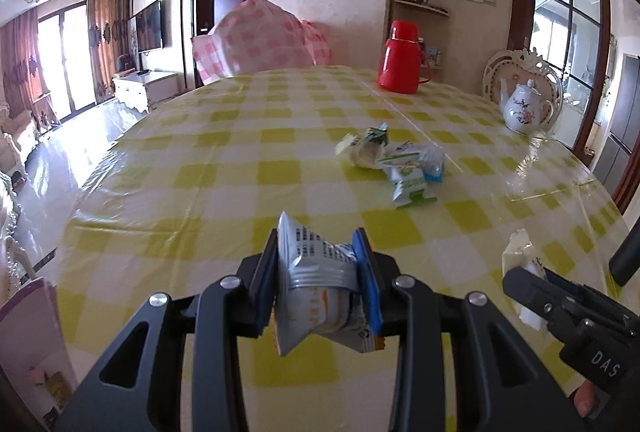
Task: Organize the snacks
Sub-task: 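Carry both held packets off the table toward the bin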
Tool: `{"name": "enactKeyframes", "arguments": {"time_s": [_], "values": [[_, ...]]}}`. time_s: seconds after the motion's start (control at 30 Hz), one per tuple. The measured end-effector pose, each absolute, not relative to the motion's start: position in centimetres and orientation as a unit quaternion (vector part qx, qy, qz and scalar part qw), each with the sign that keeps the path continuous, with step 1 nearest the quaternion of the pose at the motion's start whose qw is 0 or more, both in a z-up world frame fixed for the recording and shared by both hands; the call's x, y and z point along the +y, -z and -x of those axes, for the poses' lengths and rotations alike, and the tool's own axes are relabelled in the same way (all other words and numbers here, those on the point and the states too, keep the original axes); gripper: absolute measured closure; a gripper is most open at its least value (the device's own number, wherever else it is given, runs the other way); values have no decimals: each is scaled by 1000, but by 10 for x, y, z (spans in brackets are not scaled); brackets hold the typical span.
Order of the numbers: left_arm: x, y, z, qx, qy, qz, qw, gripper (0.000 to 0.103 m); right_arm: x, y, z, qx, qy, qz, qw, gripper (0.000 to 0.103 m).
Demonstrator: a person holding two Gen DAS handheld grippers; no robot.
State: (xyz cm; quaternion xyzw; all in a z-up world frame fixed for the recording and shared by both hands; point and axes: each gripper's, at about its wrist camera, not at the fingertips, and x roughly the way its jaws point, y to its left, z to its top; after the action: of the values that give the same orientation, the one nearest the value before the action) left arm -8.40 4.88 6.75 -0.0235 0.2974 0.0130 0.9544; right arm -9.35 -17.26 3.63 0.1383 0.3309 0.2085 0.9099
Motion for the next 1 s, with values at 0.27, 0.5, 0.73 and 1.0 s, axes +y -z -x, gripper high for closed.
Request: {"name": "enactKeyframes", "arguments": {"time_s": [0.27, 0.5, 0.73, 1.0], "values": [[76, -79, 121, 285, -36, 0, 958, 67, -134, -40, 117, 337, -249, -116, 901, 59], [122, -78, 161, 287, -73, -2, 955, 67, -83, -47, 146, 336, -299, -72, 890, 59], [177, -78, 193, 286, -113, 12, 951, 67, -21, -52, 180, 335, -351, -9, 874, 59], [238, -71, 218, 297, -155, 34, 942, 67, 52, -50, 220, 336, -401, 63, 850, 59]]}}
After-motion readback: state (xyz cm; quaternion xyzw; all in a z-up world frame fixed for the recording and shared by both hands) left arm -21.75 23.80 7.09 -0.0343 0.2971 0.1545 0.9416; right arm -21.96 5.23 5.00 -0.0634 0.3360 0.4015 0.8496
